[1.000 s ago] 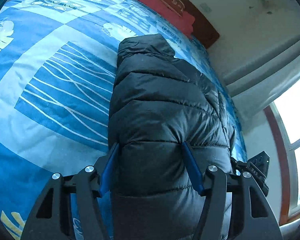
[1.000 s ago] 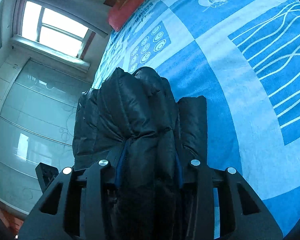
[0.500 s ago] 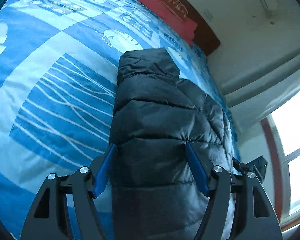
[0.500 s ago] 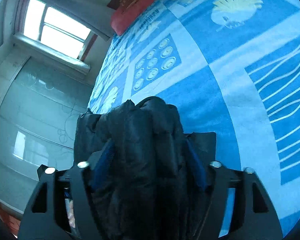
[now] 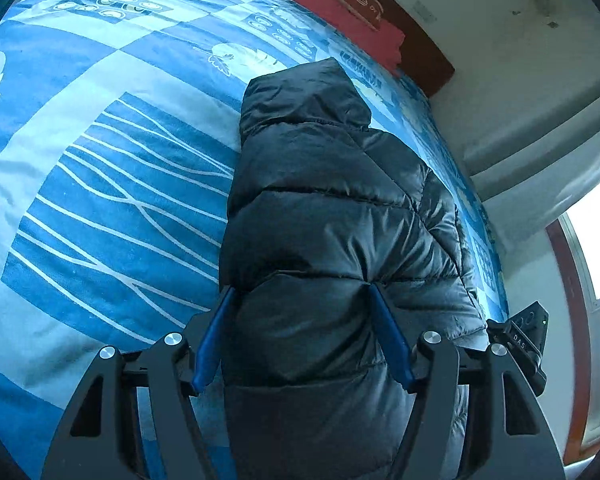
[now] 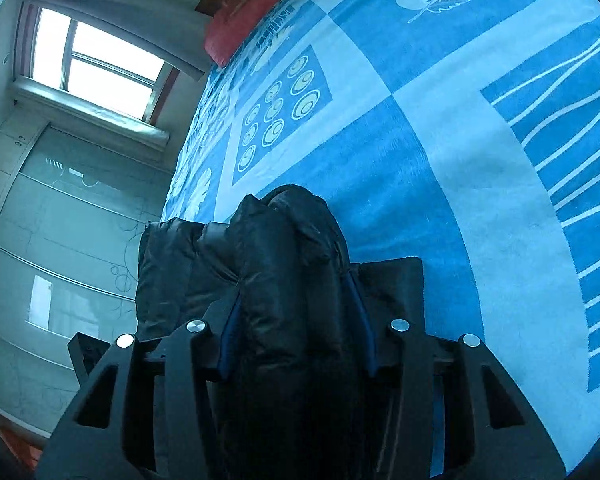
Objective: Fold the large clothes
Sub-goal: 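Lower the folded bundle onto the bed and open both tools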
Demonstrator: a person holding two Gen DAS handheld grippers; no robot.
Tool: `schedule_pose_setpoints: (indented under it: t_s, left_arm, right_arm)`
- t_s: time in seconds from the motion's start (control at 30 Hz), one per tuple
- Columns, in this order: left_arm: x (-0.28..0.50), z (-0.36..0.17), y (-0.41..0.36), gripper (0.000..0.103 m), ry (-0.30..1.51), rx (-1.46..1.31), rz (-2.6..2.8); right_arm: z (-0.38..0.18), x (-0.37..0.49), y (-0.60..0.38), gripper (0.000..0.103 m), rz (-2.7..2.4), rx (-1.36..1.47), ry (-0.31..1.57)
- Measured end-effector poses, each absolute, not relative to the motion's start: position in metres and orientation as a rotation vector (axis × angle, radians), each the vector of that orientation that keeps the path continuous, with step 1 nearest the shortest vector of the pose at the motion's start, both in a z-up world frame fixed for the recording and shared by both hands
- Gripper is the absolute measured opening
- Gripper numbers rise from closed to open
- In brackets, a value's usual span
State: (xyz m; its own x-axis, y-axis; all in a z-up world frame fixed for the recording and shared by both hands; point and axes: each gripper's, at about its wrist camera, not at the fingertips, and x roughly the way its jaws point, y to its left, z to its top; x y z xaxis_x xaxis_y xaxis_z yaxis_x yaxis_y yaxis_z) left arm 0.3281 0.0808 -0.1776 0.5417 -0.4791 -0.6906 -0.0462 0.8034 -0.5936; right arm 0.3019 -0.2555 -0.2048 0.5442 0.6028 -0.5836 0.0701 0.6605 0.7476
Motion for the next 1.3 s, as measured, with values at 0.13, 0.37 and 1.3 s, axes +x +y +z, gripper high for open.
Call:
schedule_pose_setpoints:
  t_s: [0.13,0.37,1.3]
  left_arm:
    - [0.326,-0.178,0.08,0.066,0.977,-0.606,-0.281]
    - [0.325,-0.178,0.08,0.066,0.974,-0.608,-0.283]
    - [0.279,-0.14,0.086,0.07,0.894,-0.491,-0.261]
  right_arm:
    - [-0.208,0.299,-0.257,0.045,0.364,0.817,0.957]
    - [-0.208,0.299,-0.257,0.045,0.37,0.831,0.949]
    - [-0.173,0.243,-0.269,0.063,0.342,0.8,0.882]
